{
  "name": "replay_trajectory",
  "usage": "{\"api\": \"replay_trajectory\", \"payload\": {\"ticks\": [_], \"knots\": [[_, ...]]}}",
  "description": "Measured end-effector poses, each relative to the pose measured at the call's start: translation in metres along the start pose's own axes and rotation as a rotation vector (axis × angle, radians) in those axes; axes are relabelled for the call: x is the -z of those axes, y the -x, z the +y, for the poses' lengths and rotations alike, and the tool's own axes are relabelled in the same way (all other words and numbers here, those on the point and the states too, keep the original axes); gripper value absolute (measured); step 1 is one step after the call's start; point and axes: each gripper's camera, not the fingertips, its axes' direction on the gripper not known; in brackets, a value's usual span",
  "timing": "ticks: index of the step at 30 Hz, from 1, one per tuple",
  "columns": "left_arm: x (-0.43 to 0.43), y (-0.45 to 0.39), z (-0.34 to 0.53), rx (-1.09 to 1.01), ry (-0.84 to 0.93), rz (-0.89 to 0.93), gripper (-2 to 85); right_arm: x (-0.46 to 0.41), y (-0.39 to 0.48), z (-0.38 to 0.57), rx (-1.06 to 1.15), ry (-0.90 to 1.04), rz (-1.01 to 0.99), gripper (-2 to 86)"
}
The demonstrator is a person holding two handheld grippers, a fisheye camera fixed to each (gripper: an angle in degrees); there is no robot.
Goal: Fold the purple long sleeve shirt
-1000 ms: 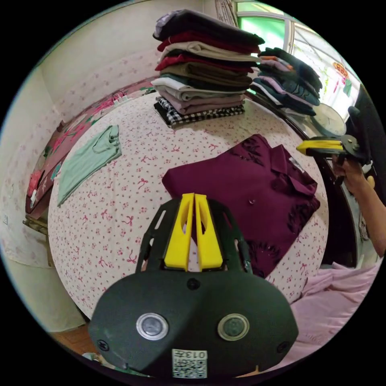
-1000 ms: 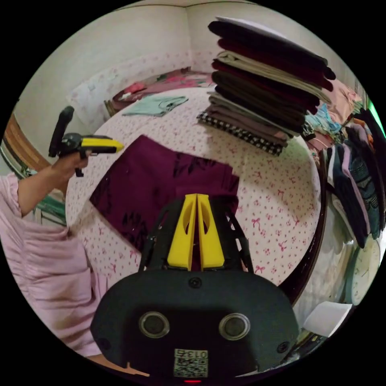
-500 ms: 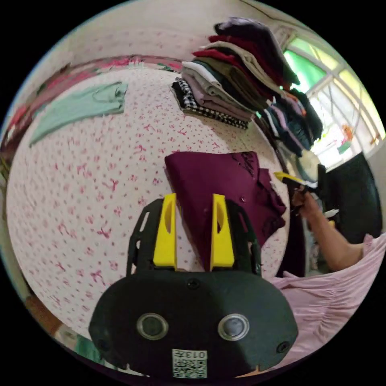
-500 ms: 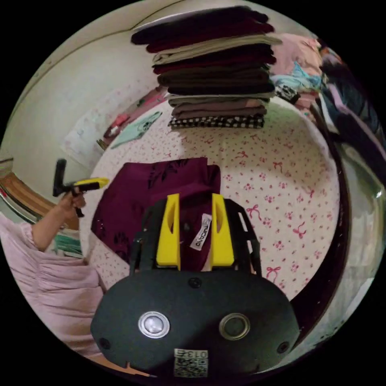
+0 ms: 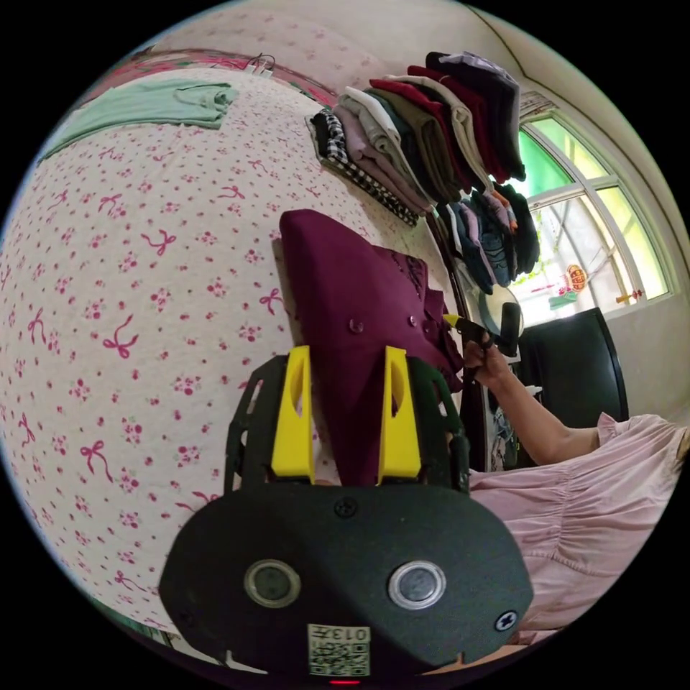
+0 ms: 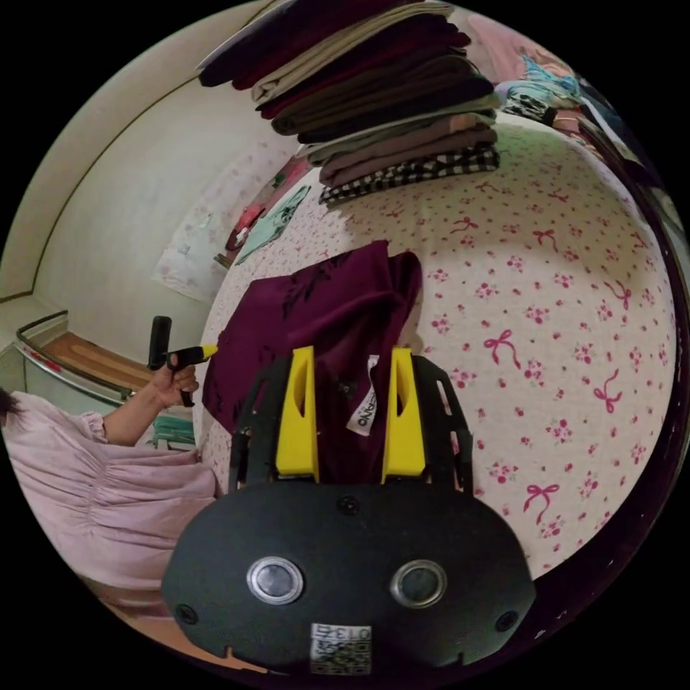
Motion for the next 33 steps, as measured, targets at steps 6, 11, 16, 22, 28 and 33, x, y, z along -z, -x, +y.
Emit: {"api": "replay_trajectory", "payload": {"ticks": [6,11,16,22,28,33], "knots": [[0.017,0.014,-0.008,0.004,0.026,-0.038,14.4,-0.018,0.0,-0.014,0.019,0.046,0.116,13.7],[0.031,0.015,-0.013,-0.021,0.039,-0.075,14.0,-0.025,-0.001,-0.027,0.017,0.02,-0.063,12.0],[0.038,0.043,-0.01,0.089,0.016,0.022,14.1,-0.045,-0.003,-0.035,-0.002,0.034,-0.006,10.8],[0.062,0.029,-0.012,0.06,-0.03,-0.062,10.8,-0.064,0.011,-0.054,0.028,0.037,-0.059,2.2],[0.113,-0.004,-0.008,-0.057,-0.119,-0.033,9.6,-0.044,0.082,-0.079,0.174,-0.078,-0.1,0.8],[0.171,0.004,-0.01,-0.092,-0.206,-0.047,9.6,-0.055,0.161,-0.12,0.301,-0.095,-0.087,0.5]]}}
